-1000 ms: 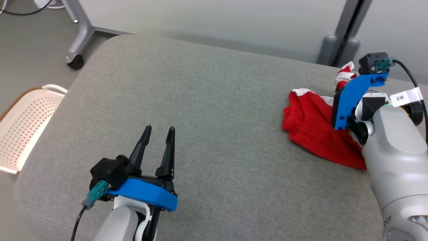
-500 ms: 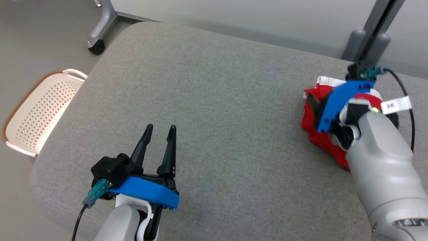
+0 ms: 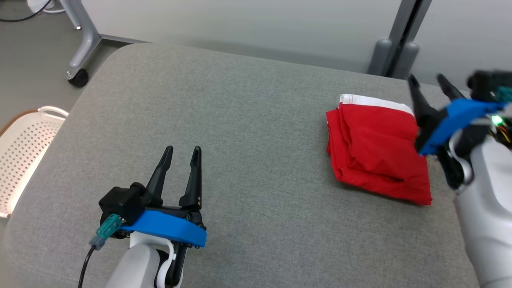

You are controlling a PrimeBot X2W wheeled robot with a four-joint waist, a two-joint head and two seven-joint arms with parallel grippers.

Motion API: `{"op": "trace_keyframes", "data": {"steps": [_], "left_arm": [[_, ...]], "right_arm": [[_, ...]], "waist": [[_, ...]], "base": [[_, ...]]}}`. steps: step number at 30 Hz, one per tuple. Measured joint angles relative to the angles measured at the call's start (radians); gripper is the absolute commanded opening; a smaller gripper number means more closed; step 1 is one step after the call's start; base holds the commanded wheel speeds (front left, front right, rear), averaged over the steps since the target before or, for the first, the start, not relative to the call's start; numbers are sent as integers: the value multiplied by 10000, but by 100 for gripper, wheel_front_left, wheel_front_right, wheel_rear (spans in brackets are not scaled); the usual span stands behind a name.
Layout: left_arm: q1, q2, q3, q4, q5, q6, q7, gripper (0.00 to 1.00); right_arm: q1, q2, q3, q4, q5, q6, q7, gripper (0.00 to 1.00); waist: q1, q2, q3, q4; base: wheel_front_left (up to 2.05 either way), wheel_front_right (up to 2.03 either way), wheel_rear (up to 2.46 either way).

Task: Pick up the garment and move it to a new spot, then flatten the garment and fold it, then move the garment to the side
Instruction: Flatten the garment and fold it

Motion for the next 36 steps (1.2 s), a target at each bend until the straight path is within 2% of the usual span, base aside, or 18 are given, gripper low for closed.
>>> {"op": "trace_keyframes", "data": {"steps": [5, 10, 14, 21, 27, 36], "left_arm": [[171, 81, 121, 31, 33, 0, 0, 100], [481, 261, 502, 27, 226, 0, 0, 100], [862, 416, 882, 0, 502, 6, 0, 100], [1951, 462, 1893, -318, 802, 128, 0, 100], [2746, 337, 2531, -671, 1091, 153, 0, 100], [3025, 244, 2472, -633, 1440, 96, 0, 100]], "right_arm": [[1662, -121, -1262, -1007, -752, 0, -725, 100], [3377, 525, -1908, -2378, -1197, 2, -1273, 100], [4580, 1030, -1722, -3450, -1254, 0, -1352, 100], [5908, 1375, -1206, -4782, -995, 2, -1024, 100], [6541, 1446, -1028, -5329, -767, 0, -683, 100], [6924, 1498, -853, -5538, -637, 2, -426, 100]], "waist": [[-2, -1, -216, -307], [-1, 0, -455, -783], [-2, 0, -665, -1276], [-1, -1, -1117, -2196], [-2, -1, -1594, -2781], [-1, 0, -1906, -3120]], "base": [[0, 0, 0], [0, 0, 0], [0, 0, 0], [0, 0, 0], [0, 0, 0], [0, 0, 0]]}}
